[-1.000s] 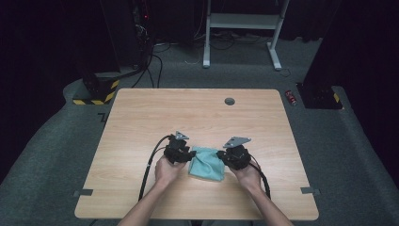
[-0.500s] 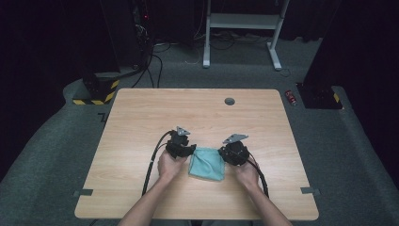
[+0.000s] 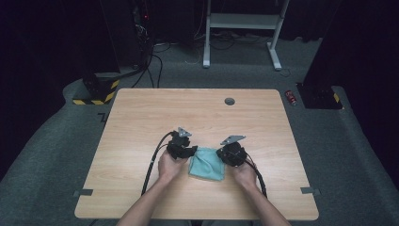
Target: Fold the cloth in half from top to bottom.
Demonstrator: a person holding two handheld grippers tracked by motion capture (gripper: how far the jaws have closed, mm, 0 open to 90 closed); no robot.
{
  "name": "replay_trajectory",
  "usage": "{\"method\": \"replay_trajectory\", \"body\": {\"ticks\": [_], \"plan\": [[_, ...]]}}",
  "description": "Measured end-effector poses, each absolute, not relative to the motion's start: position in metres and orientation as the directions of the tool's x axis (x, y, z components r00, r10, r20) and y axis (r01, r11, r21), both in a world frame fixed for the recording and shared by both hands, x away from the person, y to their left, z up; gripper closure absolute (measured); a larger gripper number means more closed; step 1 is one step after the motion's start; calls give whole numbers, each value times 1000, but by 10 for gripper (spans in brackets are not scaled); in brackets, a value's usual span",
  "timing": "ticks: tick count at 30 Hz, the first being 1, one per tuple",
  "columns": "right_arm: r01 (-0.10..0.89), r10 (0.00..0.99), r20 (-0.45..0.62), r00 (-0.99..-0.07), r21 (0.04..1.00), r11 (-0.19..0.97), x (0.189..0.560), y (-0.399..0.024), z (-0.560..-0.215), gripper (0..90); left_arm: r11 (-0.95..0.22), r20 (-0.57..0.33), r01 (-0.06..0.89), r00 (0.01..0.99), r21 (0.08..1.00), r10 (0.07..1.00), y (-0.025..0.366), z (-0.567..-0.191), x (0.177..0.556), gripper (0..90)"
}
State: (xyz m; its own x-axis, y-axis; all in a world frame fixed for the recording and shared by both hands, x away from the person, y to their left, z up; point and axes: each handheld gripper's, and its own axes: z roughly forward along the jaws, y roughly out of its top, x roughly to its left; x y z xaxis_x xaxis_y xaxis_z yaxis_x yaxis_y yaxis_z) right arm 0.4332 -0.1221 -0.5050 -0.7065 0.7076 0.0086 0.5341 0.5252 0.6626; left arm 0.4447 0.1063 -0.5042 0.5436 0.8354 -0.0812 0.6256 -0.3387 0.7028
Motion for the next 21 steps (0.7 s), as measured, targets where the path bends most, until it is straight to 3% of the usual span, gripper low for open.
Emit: {"method": "replay_trajectory", "body": {"ticks": [10,21], "plan": [[531,720,-10,-694,669,521,437,-122,-500,900,-393,-70,597,605,699,793,106,-499,413,504],[563,755,-27,-655,649,512,441,-129,-503,894,-410,-16,617,565,672,825,113,-510,402,544]]}}
